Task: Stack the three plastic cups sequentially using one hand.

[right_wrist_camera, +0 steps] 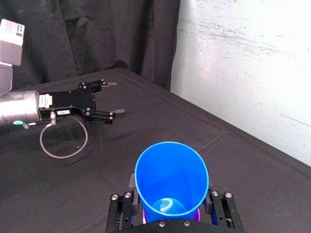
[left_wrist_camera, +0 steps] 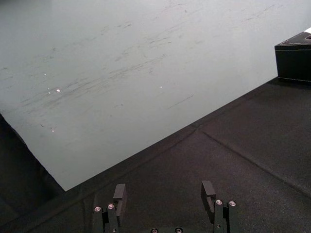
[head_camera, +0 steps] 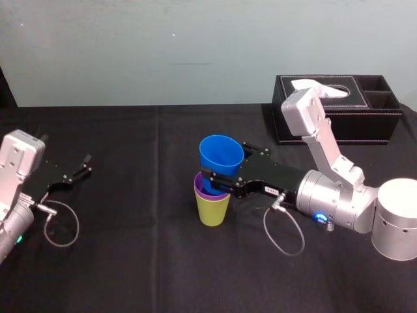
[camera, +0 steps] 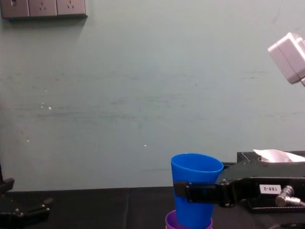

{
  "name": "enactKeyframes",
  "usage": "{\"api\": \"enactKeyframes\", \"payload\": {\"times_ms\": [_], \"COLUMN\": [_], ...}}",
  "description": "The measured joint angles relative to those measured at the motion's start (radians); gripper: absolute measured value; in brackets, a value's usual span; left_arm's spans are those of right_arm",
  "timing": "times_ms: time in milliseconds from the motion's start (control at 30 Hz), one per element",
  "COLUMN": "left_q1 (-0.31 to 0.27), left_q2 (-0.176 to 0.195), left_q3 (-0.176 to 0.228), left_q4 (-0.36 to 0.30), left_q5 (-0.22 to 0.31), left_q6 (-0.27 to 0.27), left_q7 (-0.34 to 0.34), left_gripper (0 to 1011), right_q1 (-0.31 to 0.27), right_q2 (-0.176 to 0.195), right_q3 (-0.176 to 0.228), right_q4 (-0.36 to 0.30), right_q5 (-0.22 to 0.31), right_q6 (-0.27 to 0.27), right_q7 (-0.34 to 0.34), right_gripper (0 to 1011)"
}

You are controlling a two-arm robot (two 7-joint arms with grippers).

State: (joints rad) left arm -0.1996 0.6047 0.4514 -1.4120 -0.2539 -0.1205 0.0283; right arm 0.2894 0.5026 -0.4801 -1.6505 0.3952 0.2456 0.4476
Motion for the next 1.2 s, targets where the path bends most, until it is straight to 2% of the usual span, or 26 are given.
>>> {"api": "enactKeyframes", "payload": {"times_ms": [800, 1200], "left_q1": [0.0, 0.0], "left_q2": [0.0, 0.0], "left_q3": [0.0, 0.0], "left_q4": [0.0, 0.0], "left_q5": [0.0, 0.0], "left_q6": [0.0, 0.0], "left_q7": [0.0, 0.0], "left_gripper": [1010, 1010], "right_q1": [0.005, 0.005], "right_q2": [-0.019, -0.018], "right_q3": [-0.014, -0.013], "right_q4": [0.037, 0.035], "right_q5": [-0.019, -0.017], "right_q6": [-0.012, -0.013], "right_q7": [0.003, 0.003], "right_gripper": [729, 729]}}
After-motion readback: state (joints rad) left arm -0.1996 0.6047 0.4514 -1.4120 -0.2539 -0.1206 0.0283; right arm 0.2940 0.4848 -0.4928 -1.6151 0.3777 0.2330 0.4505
